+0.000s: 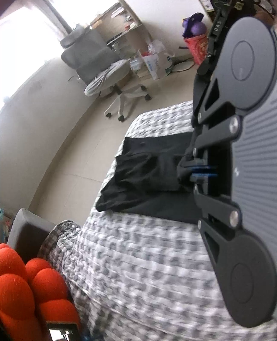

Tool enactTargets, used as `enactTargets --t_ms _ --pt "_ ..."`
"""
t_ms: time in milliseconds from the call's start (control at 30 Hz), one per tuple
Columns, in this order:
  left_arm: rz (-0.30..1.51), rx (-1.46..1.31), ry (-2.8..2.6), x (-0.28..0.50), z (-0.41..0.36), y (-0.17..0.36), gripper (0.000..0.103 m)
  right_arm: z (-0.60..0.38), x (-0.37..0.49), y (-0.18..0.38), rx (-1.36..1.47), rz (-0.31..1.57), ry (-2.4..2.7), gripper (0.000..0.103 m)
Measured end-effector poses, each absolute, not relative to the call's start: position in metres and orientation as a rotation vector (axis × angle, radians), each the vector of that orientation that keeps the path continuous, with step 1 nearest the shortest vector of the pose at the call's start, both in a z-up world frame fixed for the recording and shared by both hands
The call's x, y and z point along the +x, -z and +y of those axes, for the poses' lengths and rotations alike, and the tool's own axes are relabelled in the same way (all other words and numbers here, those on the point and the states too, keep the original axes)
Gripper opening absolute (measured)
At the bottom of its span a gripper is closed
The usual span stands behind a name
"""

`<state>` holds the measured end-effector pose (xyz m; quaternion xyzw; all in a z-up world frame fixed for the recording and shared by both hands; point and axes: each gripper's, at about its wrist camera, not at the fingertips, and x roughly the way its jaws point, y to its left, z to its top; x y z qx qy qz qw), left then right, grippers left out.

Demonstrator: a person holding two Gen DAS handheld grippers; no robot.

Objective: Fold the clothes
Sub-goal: 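Lift the hem end with both grippers and fold it over toward the collar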

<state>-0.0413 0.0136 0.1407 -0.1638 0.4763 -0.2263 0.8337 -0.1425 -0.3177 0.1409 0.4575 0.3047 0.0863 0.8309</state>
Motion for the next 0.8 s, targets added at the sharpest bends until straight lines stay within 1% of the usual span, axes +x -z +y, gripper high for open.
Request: enactTargets --t_ms 300,600,667,700,733,767,800 --pt "1.051 -0.335 0.463 0.069 -0.024 -0.112 0.004 -0.354 -0.052 -0.106 1.048 0.737 -0.182 0.006" --pt "1.103 -0.37 0.421 0.163 -0.041 -0.069 0.004 -0.377 0.023 -0.083 1.084 0.801 -0.178 0.007" --pt "1.135 -0.397 0.424 0.177 -0.042 -0.056 0.004 -0.38 0.033 -0.074 1.11 0.81 -0.173 0.01" --pt "1.15 -0.411 0.429 0.184 -0.043 -0.05 0.004 -0.382 0.037 -0.069 1.13 0.811 -0.169 0.015" --pt "1.158 -0.428 0.436 0.189 -0.042 -0.046 0.005 -0.385 0.041 -0.065 1.149 0.812 -0.165 0.015" --pt "1.16 -0.455 0.439 0.193 -0.039 -0.044 0.008 -0.388 0.039 -0.062 1.17 0.807 -0.153 0.015" --pt "1.16 -0.482 0.442 0.196 -0.036 -0.042 0.013 -0.392 0.038 -0.059 1.191 0.802 -0.14 0.019"
